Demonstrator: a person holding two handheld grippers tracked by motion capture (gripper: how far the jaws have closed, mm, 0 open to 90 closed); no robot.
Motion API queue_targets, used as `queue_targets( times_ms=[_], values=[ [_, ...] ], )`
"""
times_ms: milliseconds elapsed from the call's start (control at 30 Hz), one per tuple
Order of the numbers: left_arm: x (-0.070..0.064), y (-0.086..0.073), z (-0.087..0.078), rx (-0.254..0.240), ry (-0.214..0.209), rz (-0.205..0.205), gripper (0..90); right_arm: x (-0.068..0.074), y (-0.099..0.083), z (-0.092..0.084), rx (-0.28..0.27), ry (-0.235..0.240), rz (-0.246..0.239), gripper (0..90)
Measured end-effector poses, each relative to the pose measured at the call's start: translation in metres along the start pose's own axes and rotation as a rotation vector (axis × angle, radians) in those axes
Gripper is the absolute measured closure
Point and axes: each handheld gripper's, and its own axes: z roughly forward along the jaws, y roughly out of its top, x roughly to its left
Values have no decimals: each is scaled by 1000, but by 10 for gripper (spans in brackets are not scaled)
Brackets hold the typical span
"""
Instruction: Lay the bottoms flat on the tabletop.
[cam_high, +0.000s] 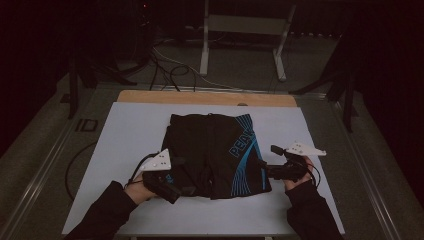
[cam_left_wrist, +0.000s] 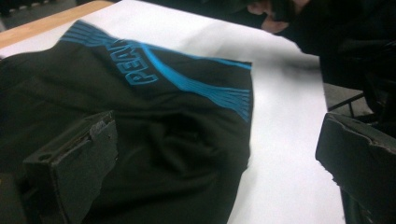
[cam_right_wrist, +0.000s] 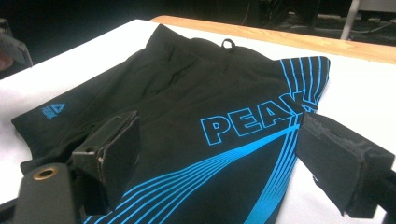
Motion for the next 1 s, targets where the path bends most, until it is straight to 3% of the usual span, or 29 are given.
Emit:
queue_targets(
  times_ms=[133, 267, 533, 1000],
  values=[
    [9, -10, -19, -2, 47, -31, 4, 2, -2, -2, -7, 41, -14, 144],
    [14, -23, -38, -10, 98, -57, 3, 4, -5, -3, -20, 40, -16, 143],
    [17, -51, -64, 42, 144, -74, 3, 3, -15, -9, -17, 35, -7, 108],
    [23, -86, -92, 115, 204, -166, 3, 10, -28, -16, 5, 30, -34, 108]
  ],
)
